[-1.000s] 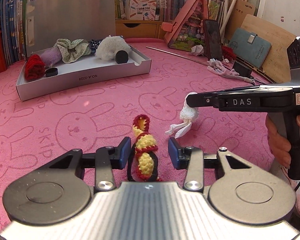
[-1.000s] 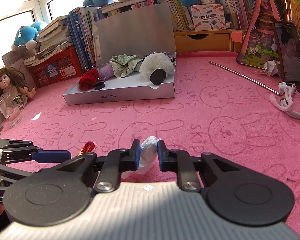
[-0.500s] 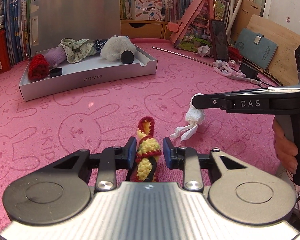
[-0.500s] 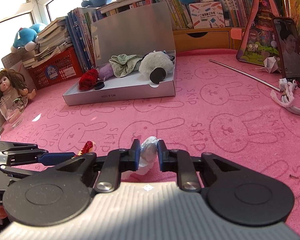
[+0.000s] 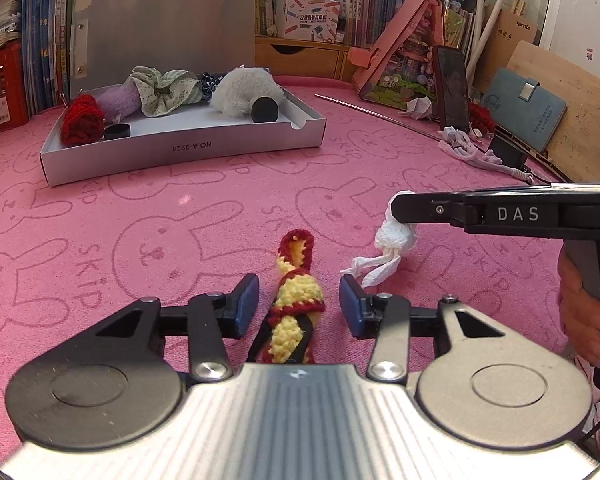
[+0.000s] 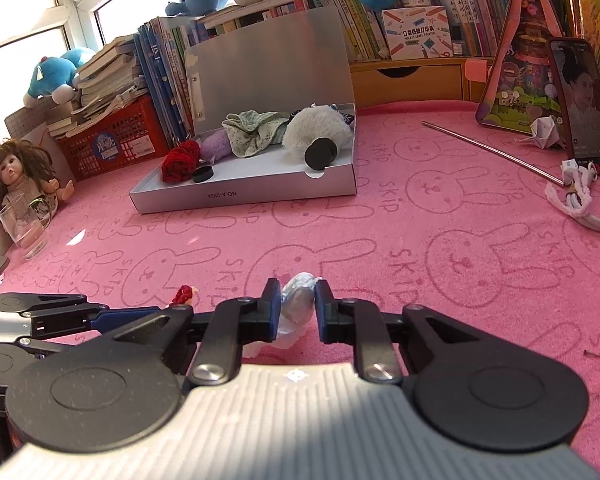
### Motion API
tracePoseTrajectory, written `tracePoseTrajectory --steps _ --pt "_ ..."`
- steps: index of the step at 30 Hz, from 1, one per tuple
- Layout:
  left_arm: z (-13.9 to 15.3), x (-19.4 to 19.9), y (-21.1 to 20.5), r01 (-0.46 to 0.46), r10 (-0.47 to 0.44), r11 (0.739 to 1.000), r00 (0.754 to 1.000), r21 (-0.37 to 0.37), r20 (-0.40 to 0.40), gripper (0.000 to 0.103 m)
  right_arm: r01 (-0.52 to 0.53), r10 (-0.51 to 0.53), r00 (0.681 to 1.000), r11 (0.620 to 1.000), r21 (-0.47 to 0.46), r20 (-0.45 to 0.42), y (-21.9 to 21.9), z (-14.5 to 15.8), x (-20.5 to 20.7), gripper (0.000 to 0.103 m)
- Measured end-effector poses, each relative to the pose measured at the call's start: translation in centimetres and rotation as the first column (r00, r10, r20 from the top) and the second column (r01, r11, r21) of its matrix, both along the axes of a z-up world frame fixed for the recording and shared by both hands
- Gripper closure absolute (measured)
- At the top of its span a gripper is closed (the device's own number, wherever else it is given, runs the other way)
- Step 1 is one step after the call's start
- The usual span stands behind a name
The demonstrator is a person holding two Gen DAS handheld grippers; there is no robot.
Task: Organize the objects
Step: 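Carry the red-yellow toy with the left tool while the right tool carries the tissue toward the box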
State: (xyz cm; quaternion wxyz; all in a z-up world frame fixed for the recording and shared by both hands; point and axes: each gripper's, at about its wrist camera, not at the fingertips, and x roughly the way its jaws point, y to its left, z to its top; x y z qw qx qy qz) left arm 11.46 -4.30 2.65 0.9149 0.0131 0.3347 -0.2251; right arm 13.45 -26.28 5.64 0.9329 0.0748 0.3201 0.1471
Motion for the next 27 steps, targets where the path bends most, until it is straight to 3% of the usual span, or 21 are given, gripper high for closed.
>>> tracePoseTrajectory --steps 15,16,17,19,27 --pt "0.1 -0.1 -0.7 -0.024 0.024 0.999 1.000 0.041 -0.001 0.053 0.005 -0.005 1.000 1.000 0.007 -0.001 -0.1 0.0 0.0 0.081" --pt "0.1 -0.1 -0.7 -0.022 0.022 0.999 1.000 0.040 -0.003 0.054 0.005 -0.005 1.000 1.000 0.007 0.000 -0.1 0.0 0.0 0.081" --pt "0.2 -0.1 -0.6 -0.020 0.020 0.999 1.000 0.036 -0.006 0.065 0.005 -0.005 1.000 1.000 0.007 0.002 -0.1 0.1 0.0 0.081" --pt "0.3 -0.2 -0.4 -0.019 0.020 0.999 1.000 0.030 -0.010 0.074 0.004 -0.004 1.000 1.000 0.007 0.005 -0.1 0.2 0.0 0.081" --pt "1.8 -0.3 0.1 -0.030 0.029 0.999 0.999 0.032 0.046 0.074 -0.001 0.001 1.000 1.000 0.010 0.020 0.0 0.8 0.1 0.081"
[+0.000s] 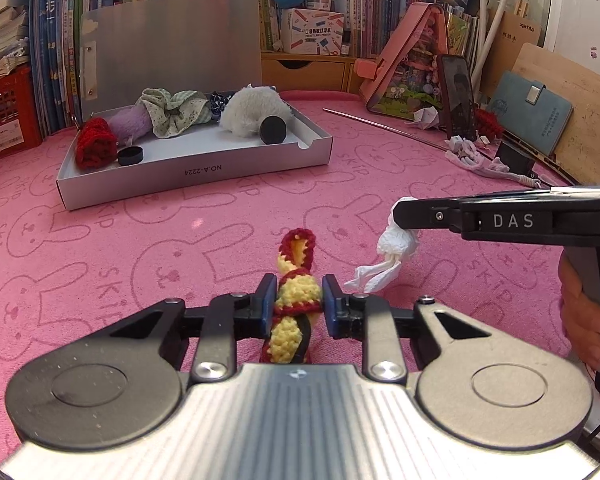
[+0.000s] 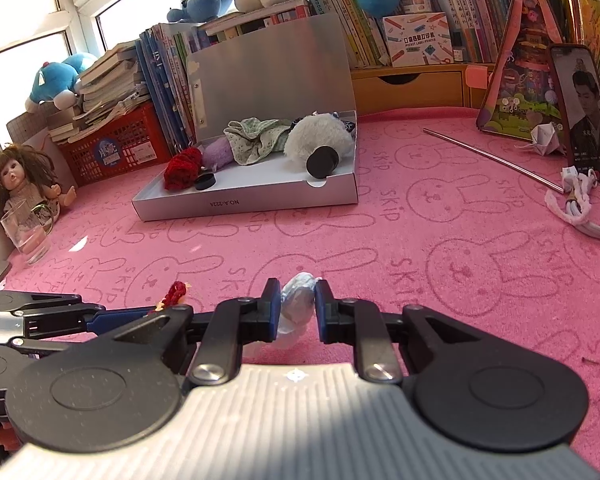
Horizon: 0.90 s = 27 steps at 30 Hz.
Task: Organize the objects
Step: 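Carry the red-yellow toy with the left tool while the right tool carries the tissue toward the box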
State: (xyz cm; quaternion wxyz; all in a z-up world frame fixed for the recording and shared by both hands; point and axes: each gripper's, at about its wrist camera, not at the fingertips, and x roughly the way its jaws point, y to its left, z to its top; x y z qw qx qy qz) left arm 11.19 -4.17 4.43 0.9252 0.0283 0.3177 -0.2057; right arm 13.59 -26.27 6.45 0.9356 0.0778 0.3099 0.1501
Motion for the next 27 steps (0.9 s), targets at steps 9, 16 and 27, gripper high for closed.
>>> tracePoseTrajectory --steps 9,16,27 --pt "1.9 2.3 1.3 -0.062 0.062 0.998 0.997 0.015 0.035 0.074 -0.001 0.001 1.000 1.000 0.011 0.026 0.3 1.2 1.1 0.081" --pt "3.0 4.6 2.2 -0.112 0.111 0.994 0.993 0.018 0.052 0.074 0.003 -0.004 0.999 1.000 0.021 0.049 0.7 2.1 2.8 0.081" --pt "3.8 8.0 3.0 -0.176 0.175 0.984 0.982 0.003 0.065 0.074 0.006 -0.008 0.998 1.000 0.031 0.060 1.5 3.5 6.2 0.081"
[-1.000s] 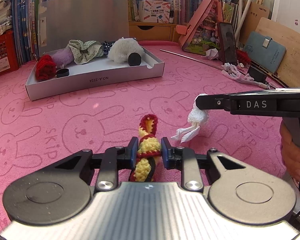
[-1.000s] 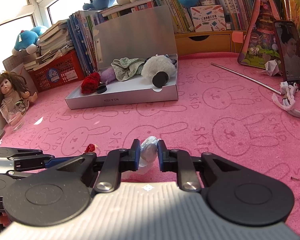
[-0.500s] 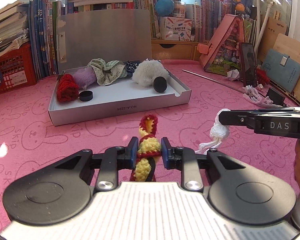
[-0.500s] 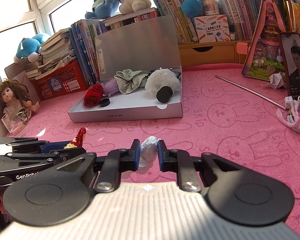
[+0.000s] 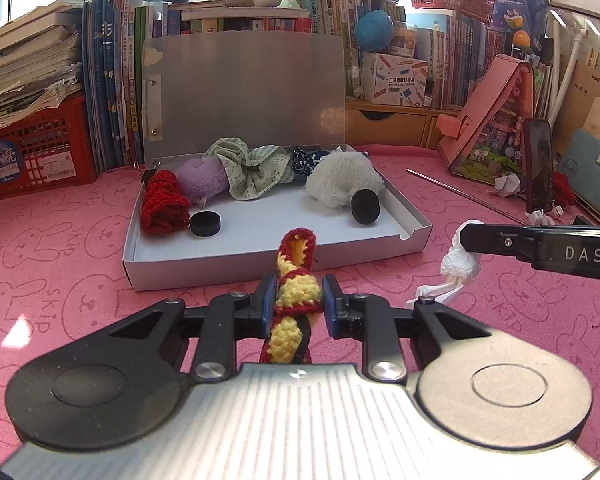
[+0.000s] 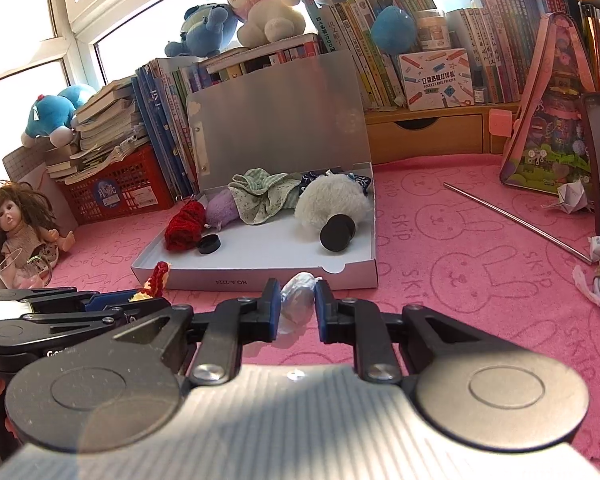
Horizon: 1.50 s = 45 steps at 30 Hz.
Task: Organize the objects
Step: 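Carry the red-yellow toy with the left tool while the right tool carries the tissue toward the box, then lower the red-yellow toy into the box and open the left tool while the right tool releases the tissue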
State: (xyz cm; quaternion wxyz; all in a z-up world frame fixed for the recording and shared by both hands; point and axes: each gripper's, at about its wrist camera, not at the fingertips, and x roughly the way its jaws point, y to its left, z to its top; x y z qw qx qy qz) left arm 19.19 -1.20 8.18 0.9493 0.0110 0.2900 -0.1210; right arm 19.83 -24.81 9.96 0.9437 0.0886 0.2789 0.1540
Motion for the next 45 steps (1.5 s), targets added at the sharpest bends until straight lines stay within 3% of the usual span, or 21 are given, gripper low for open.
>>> tracePoseTrajectory --steps 14,20,30,45 --pt "0.6 5.8 0.7 -0.043 0.045 0.998 0.998 -0.046 0.045 0.074 0.043 -0.042 0.999 0.998 0.039 -0.022 0.5 0.7 5.7 0.081" --pt "0.2 8.8 1.1 -0.066 0.068 0.994 0.997 -0.083 0.023 0.074 0.081 -0.074 0.995 0.990 0.113 -0.062 0.2 0.6 9.0 0.081" --pt "-1.6 12.4 2.2 -0.116 0.115 0.991 0.993 -0.068 -0.009 0.074 0.127 -0.108 0.988 0.977 0.173 -0.111 1.2 -0.8 12.9 0.081" --pt "-3.4 16.5 2.8 -0.170 0.170 0.985 0.985 -0.037 -0.014 0.074 0.144 -0.129 0.983 0.982 0.118 -0.131 4.8 -2.6 18.2 0.081"
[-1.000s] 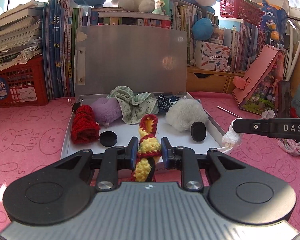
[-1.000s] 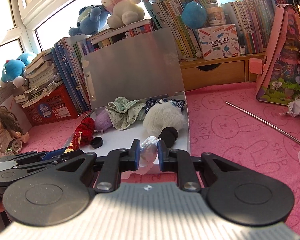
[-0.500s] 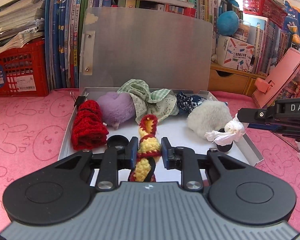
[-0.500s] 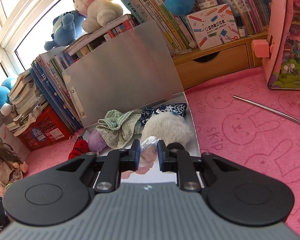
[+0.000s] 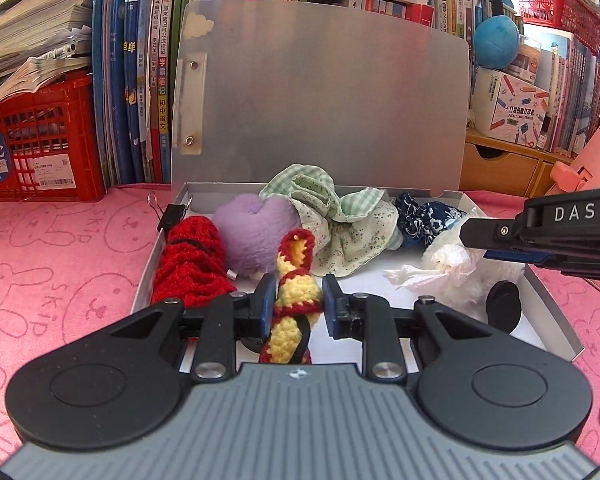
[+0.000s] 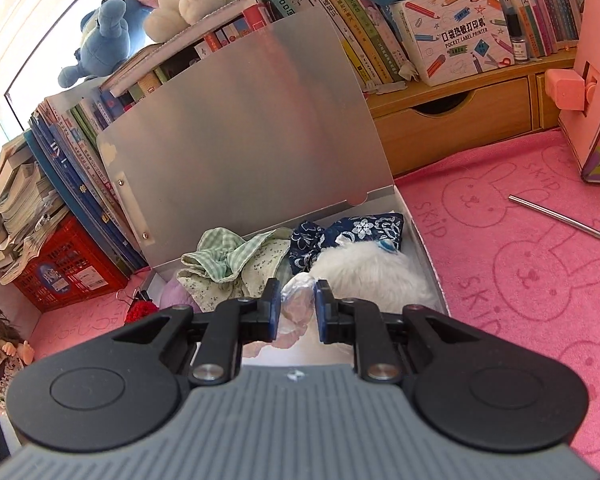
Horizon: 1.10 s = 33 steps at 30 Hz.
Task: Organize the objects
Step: 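Lower the red-yellow toy into the box and open the left tool while the right tool releases the tissue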
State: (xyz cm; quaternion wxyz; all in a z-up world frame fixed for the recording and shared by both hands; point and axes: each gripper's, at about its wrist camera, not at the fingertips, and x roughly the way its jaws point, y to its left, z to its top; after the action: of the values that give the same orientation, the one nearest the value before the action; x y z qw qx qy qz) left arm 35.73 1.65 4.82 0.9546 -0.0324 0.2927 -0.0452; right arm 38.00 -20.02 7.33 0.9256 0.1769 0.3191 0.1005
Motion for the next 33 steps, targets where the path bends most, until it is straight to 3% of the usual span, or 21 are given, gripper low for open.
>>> tracePoseTrajectory --steps 4,6,8,11,23,33 --pt "-0.1 -0.2 0.3 -0.003 0.003 1.000 1.000 0.003 0.001 0.073 -0.001 0.002 1.000 1.000 -0.030 0.026 0.6 0.1 -0.3 0.076" --pt "0.1 -0.4 0.4 -0.002 0.002 1.000 1.000 0.006 0.005 0.063 -0.004 0.005 0.999 0.999 -0.040 0.045 0.7 0.4 -0.6 0.056" --pt "0.4 -0.7 0.5 -0.007 0.007 1.000 1.000 -0.001 0.014 0.047 -0.006 0.009 0.998 0.999 -0.040 0.057 0.5 0.8 -1.0 0.053" --pt "1.0 -1.5 0.7 -0.013 0.013 1.000 1.000 -0.017 0.021 0.037 -0.006 0.009 0.997 0.999 -0.044 0.075 0.2 1.4 -1.6 0.053" --pt "4.1 -8.4 0.0 0.070 -0.071 0.997 0.996 0.016 0.063 0.027 -0.076 0.087 0.986 0.994 -0.075 0.145 -2.1 3.6 -8.1 0.044" --pt "3.6 -17.4 -1.1 0.225 -0.224 0.974 0.973 0.003 0.061 0.025 -0.185 0.210 0.963 0.971 -0.151 0.168 -3.9 3.5 -16.7 0.040"
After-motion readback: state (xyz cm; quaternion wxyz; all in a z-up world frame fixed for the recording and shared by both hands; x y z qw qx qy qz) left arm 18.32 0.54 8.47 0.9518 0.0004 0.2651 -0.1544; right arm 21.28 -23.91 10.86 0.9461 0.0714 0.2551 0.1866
